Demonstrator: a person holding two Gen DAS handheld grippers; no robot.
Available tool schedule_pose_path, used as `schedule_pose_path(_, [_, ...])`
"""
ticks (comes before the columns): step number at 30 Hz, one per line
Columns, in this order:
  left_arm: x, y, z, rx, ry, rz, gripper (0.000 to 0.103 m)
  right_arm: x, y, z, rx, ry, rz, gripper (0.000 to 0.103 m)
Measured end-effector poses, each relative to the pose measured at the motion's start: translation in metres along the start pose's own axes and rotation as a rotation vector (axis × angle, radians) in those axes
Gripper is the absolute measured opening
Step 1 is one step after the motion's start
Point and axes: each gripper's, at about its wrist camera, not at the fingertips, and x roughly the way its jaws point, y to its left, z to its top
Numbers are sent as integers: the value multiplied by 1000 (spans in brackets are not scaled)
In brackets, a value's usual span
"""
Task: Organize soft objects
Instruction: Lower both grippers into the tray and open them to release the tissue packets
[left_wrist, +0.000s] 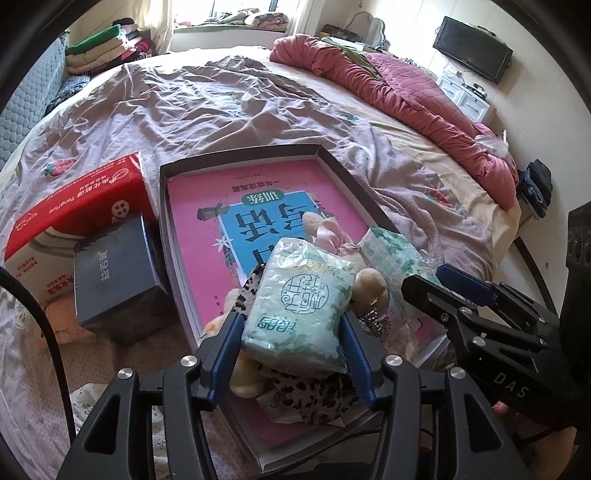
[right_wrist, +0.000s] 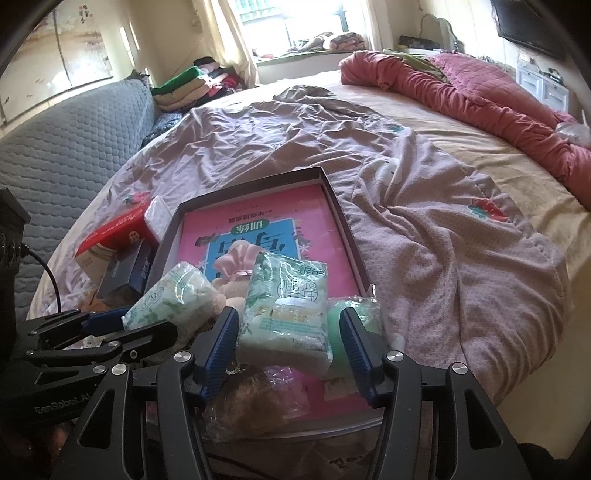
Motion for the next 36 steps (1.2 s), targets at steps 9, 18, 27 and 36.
schedule_pose_path(9, [-4, -2, 1, 12, 0, 22, 66, -4, -2, 1, 12, -12, -10, 60])
schedule_pose_path(18, [-14, -5, 2, 27, -26, 33, 68, -6, 0, 1, 0, -16, -20, 61])
schedule_pose_path(27, [-20, -3, 2, 22, -34, 42, 70, -11, 0, 1, -12, -23, -48, 70])
schedule_pose_path(36, [-28, -2, 1, 14, -40, 59, 76, -17, 3, 1, -29, -38, -69, 72])
